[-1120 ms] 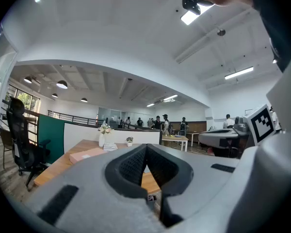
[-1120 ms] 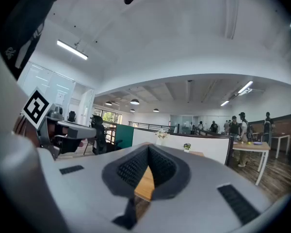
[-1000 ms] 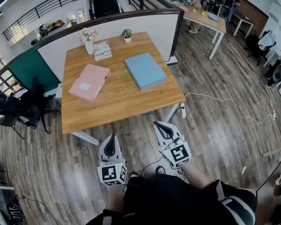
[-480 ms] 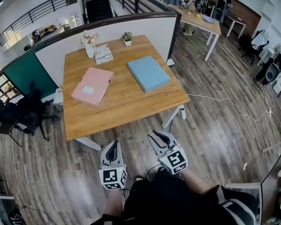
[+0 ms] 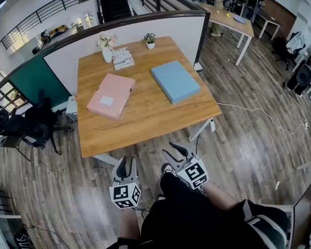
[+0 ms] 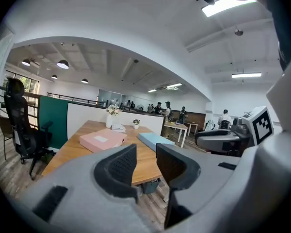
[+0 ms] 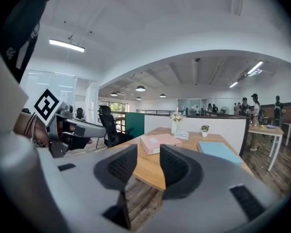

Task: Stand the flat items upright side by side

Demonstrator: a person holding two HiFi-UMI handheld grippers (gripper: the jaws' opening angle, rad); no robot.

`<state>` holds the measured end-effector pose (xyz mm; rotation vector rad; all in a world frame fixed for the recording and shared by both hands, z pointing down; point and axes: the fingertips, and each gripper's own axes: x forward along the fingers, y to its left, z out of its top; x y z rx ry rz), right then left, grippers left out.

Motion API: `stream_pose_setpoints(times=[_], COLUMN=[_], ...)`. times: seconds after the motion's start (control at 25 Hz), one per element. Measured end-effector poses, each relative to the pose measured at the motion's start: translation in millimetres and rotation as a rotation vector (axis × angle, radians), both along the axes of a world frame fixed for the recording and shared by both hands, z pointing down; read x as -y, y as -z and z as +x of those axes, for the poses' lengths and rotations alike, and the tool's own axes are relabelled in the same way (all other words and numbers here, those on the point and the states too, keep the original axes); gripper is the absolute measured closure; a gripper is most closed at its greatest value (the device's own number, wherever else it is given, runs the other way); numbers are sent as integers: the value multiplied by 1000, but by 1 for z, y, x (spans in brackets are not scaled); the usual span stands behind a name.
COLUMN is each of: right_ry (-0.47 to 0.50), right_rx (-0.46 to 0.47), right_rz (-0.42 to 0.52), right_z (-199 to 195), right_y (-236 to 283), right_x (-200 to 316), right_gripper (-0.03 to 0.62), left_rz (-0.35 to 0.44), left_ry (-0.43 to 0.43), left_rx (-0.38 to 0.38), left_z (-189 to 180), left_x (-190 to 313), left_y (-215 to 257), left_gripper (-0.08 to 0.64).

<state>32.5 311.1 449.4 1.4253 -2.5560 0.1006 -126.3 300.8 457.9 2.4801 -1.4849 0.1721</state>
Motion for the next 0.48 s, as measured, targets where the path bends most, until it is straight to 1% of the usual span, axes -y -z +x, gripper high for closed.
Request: stream_pose_setpoints(times=[0.2,0.4,0.48], right_ry=[48,58,63], right_rx=[2,19,23], right_rz=[-15,-30,-40], right_z=[-6,6,11], right_y=[-4,4,0], right_x=[57,118,140], right_gripper=[433,428,423], left_rz=[-4,5,-9], left_ry=[33,29,34], left_rx=[37,64,75], left_z=[-8,1,4], left_x=[57,121,142], left_y=[5,20,18], left_gripper=[423,413,413])
